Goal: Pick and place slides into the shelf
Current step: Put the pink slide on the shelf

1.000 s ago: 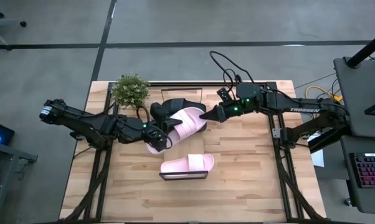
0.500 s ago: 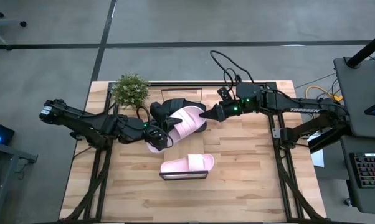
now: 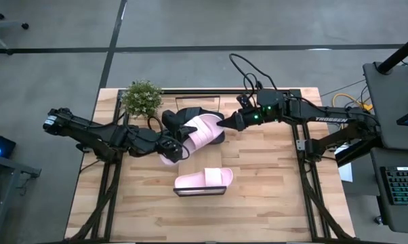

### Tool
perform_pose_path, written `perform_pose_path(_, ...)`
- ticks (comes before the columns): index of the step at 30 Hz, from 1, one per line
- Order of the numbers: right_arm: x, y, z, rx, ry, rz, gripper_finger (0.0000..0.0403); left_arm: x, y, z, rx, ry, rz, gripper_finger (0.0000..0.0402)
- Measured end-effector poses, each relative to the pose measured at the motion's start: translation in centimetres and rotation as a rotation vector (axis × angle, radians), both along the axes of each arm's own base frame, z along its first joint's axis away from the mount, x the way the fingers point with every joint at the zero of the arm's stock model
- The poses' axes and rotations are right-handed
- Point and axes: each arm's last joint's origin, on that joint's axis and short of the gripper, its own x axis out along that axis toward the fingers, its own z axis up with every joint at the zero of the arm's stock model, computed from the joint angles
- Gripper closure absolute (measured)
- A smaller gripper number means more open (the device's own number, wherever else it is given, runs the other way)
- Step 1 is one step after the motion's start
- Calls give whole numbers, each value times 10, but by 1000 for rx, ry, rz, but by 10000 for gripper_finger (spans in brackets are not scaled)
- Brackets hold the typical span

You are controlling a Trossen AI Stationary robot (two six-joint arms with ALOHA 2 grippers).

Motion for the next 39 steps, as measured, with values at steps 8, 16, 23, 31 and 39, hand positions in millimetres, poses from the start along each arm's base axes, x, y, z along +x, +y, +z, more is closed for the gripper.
perform_pose_path(8, 0, -1, 0, -1, 1, -7, 372, 0, 1, 2, -2, -9, 22, 345)
perform_pose_path(16, 0, -4, 0, -12, 5, -51, 373, -2, 3, 3, 16, -23, 113, 297)
perform_pose_path(23, -1, -9, -1, -21, 9, -120, 373, -7, 4, 8, 33, -53, 218, 290)
perform_pose_path(31, -1, -10, -2, -25, 24, -169, 373, -29, 5, 24, -34, -167, 345, 289)
perform_pose_path(39, -1, -12, -5, -4, 30, -238, 373, -53, 5, 35, -95, -255, 410, 289)
